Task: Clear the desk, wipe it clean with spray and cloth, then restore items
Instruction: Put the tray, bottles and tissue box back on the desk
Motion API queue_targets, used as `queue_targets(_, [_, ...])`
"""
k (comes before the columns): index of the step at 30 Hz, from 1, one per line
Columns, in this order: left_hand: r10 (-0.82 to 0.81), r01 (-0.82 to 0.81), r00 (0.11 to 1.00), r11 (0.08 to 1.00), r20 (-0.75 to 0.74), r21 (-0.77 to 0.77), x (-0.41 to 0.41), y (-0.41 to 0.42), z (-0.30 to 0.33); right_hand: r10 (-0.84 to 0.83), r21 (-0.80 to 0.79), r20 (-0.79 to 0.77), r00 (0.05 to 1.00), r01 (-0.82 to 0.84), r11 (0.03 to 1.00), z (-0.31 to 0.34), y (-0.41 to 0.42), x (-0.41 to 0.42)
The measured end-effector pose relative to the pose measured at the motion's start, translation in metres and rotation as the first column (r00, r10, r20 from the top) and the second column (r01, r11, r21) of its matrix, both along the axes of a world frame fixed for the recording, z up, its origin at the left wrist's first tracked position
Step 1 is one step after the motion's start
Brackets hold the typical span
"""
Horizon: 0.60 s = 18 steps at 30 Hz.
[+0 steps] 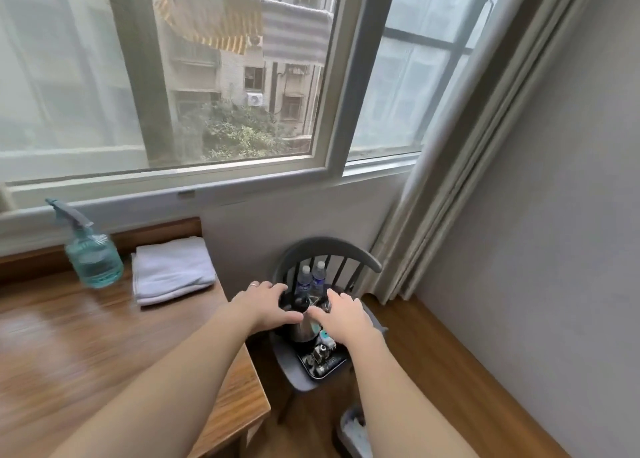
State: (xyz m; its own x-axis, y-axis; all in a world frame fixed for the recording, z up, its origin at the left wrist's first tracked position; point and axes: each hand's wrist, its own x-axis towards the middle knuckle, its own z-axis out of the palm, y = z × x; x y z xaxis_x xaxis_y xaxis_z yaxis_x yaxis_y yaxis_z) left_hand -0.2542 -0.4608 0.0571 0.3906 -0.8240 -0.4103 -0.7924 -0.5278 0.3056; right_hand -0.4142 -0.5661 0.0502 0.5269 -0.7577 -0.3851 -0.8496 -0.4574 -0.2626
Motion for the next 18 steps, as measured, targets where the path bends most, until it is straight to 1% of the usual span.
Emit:
queue_targets(6, [-0.076,0.078,0.996,0.996,-0.038,0.042,0.003,-0.067,-0.027,-0.048,0.012,-0.035,0.998,0.048,0.999,-0.015,-0.054,-0.008])
queue_targets(10, [-0.089,0.096,0.993,0.992,-0.081,0.077,-0.002,-0.104,-0.041,-0.082,0.028,-0.073,0.994,0.084,0.996,-0.022,-0.089,-0.018])
queue_targets(14, [-0.087,0.099,0.990,0.990,-0.115,0.103,-0.007,-0.134,-0.053,-0.069,0.043,-0.080,0.994,0.073,0.996,-0.029,-0.122,-0.024])
queue_targets(18, [-0.064,0.076,0.994,0.987,-0.092,0.143,-0.014,-0.165,-0.063,-0.039,0.072,-0.077,0.996,0.045,0.996,-0.036,-0.155,-0.031])
